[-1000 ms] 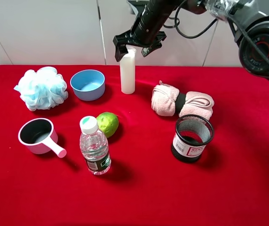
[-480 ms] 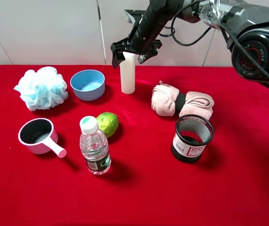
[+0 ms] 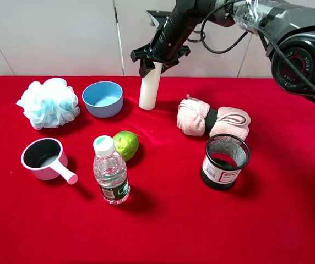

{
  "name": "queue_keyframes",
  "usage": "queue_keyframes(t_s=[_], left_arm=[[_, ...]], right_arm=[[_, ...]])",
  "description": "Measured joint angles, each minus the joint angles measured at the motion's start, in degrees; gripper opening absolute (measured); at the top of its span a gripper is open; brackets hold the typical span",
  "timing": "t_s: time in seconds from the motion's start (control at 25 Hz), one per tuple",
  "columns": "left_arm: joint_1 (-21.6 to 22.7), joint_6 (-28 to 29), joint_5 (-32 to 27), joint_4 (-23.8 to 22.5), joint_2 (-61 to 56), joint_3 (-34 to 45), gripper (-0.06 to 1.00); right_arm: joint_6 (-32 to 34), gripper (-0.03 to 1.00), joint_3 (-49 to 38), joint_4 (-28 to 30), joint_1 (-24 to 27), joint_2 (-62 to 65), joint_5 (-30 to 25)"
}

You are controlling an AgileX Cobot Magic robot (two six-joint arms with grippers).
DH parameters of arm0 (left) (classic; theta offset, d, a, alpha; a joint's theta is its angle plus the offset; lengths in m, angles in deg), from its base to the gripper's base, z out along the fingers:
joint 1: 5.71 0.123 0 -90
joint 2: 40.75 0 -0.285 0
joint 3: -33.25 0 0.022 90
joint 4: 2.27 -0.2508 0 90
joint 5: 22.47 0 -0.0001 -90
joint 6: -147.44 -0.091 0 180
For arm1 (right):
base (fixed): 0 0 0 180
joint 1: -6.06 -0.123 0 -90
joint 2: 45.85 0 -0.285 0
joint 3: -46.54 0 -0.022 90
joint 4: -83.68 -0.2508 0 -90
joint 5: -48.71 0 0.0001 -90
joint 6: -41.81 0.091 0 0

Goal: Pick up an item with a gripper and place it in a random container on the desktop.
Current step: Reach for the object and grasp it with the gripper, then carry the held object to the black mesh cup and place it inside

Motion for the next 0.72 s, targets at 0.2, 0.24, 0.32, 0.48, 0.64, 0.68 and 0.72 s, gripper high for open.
queue_keyframes(t_s=[0.2, 0.24, 0.32, 0.48, 0.64, 0.68, 0.72], left_arm=[[0.0, 0.0, 0.0, 0.0, 0.0, 0.0, 0.99], [0.0, 0.0, 0.0, 0.0, 0.0, 0.0, 0.99], [0.0, 0.0, 0.0, 0.0, 0.0, 0.0, 0.99], [0.0, 0.0, 0.0, 0.0, 0.0, 0.0, 0.99], [0.0, 0.0, 0.0, 0.0, 0.0, 0.0, 0.99], [0.0, 0.0, 0.0, 0.0, 0.0, 0.0, 0.99], [0.0, 0.0, 0.0, 0.0, 0.0, 0.0, 0.99]], right_arm=[[0.0, 0.38, 0.0, 0.25, -0.06, -0.05, 0.23], [0.0, 0.38, 0.0, 0.3, -0.06, -0.05, 0.29], [0.0, 0.38, 0.0, 0.6, -0.06, -0.05, 0.46], [0.05, 0.38, 0.0, 1.73, -0.06, -0.05, 0.77], [0.05, 0.38, 0.0, 2.56, -0.06, -0.05, 1.38], [0.05, 0.38, 0.0, 2.62, -0.06, -0.05, 1.38], [0.05, 0.38, 0.0, 2.72, -0.06, -0.05, 1.38]])
